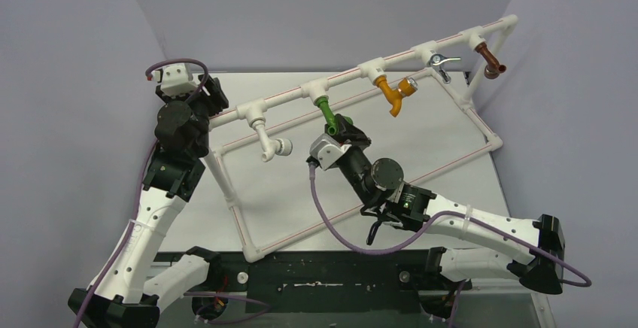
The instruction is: Install the water faucets
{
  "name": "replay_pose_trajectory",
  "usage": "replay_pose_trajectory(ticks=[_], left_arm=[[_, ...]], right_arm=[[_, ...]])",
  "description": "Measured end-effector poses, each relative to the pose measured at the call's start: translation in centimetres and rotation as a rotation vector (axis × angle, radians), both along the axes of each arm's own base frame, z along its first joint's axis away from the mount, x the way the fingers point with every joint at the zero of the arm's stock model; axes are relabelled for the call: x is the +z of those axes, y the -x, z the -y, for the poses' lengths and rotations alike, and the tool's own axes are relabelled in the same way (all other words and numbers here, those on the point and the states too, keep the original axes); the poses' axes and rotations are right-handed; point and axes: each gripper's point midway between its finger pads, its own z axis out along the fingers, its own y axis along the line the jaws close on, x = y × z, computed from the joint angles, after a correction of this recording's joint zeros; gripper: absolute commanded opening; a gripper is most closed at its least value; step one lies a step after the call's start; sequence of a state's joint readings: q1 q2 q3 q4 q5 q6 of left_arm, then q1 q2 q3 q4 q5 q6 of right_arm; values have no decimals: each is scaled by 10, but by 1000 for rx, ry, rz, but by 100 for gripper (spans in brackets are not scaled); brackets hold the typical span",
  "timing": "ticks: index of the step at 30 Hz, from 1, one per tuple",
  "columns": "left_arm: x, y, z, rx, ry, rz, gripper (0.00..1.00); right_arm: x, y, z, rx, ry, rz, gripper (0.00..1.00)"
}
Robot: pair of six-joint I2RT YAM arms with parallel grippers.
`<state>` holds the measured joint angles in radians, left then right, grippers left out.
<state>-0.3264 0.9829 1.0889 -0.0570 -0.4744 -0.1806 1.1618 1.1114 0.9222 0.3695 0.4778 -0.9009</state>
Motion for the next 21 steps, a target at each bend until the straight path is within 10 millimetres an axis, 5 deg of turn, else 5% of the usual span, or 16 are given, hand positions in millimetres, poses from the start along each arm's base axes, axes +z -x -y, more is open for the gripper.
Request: replay_pose_trajectory(ticks=[21], left_arm=[[1, 0, 0, -1, 1, 3, 58]], right_arm=[[-4, -4, -3, 50, -1232, -578, 0]])
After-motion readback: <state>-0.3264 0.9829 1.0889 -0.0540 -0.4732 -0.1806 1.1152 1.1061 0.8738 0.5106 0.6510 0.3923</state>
